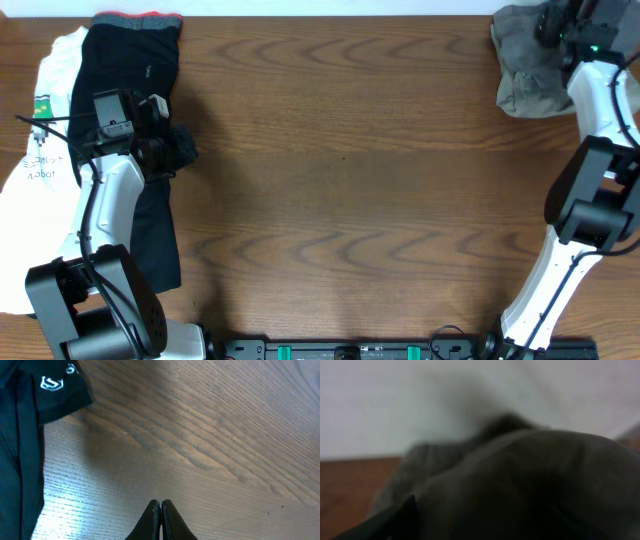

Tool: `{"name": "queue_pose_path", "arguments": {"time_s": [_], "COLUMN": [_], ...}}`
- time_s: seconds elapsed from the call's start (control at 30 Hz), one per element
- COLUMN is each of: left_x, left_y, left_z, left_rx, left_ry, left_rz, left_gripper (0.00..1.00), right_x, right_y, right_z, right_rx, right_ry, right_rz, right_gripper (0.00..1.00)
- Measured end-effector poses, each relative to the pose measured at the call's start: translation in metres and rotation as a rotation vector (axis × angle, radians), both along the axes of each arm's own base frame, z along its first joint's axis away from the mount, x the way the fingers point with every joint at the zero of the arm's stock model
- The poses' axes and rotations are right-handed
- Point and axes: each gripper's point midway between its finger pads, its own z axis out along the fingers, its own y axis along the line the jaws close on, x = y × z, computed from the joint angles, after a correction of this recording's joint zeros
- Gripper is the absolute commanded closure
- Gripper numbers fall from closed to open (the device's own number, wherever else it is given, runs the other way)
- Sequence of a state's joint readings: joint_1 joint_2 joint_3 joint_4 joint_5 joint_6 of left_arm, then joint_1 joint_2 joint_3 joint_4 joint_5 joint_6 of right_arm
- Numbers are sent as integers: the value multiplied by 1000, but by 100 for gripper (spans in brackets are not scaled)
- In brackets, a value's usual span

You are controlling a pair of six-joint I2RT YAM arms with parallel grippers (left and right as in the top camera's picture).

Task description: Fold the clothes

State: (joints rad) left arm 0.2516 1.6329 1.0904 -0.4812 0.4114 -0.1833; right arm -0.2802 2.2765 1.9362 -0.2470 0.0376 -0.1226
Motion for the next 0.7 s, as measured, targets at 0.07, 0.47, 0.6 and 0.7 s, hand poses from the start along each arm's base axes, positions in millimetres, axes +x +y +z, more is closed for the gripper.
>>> {"name": "queue_pose_path", "arguments": {"time_s": [0.07,0.47,0.6,0.7], "left_x": [0,1,1,1], "left_y": [0,0,0,1], "left_z": [0,0,0,0], "left_rx": [0,2,2,5], "left_ry": [0,-6,-6,-5], "left_rz": [0,0,0,2], "left_gripper": [94,94,94,94], "right_x": [-22,-104,-107,-106], "right_y": [-5,-51,-60,-64], "right_z": [-15,-62,-71,-78], "right_rx": [59,257,280,288], "right_ry": [99,350,354,348], "right_rz": [-38,-243,-251,-250], "right_gripper": [35,36,36,37]}}
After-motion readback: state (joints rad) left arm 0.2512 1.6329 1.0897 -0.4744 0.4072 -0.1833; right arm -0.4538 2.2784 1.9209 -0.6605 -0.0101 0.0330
